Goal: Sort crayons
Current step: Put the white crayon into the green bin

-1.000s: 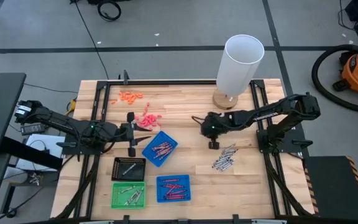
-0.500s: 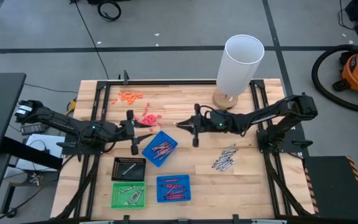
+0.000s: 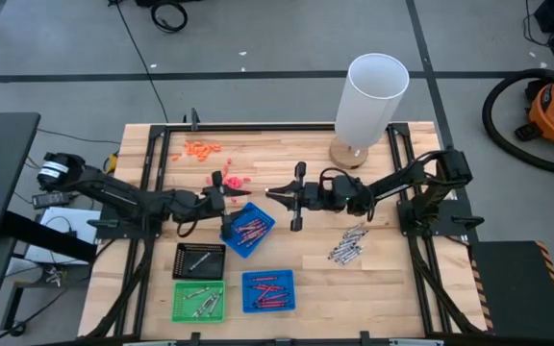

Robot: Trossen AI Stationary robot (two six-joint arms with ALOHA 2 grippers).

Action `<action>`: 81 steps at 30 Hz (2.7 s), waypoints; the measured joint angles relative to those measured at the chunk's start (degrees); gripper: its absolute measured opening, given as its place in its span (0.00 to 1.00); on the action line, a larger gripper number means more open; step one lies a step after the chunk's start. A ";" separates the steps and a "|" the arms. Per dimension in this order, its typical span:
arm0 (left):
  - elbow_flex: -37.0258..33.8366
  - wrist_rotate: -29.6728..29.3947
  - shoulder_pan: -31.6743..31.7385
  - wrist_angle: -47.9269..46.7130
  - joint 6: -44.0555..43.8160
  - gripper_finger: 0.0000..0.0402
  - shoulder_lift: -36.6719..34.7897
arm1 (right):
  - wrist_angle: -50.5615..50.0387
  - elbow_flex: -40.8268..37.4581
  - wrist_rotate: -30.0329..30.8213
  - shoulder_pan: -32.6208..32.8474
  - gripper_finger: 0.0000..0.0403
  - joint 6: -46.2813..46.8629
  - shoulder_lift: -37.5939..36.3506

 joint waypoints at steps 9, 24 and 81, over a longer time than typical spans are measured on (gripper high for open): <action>6.12 1.41 2.28 2.63 0.03 0.51 9.07 | 4.21 0.00 -4.59 0.06 0.09 0.75 0.49; 16.61 4.48 2.64 0.45 1.66 0.42 15.64 | 3.12 -0.01 -4.60 0.04 0.09 0.55 0.75; 16.99 30.82 -25.72 -57.45 -57.13 0.08 3.31 | -32.95 -0.02 2.01 -0.79 0.51 4.11 -12.56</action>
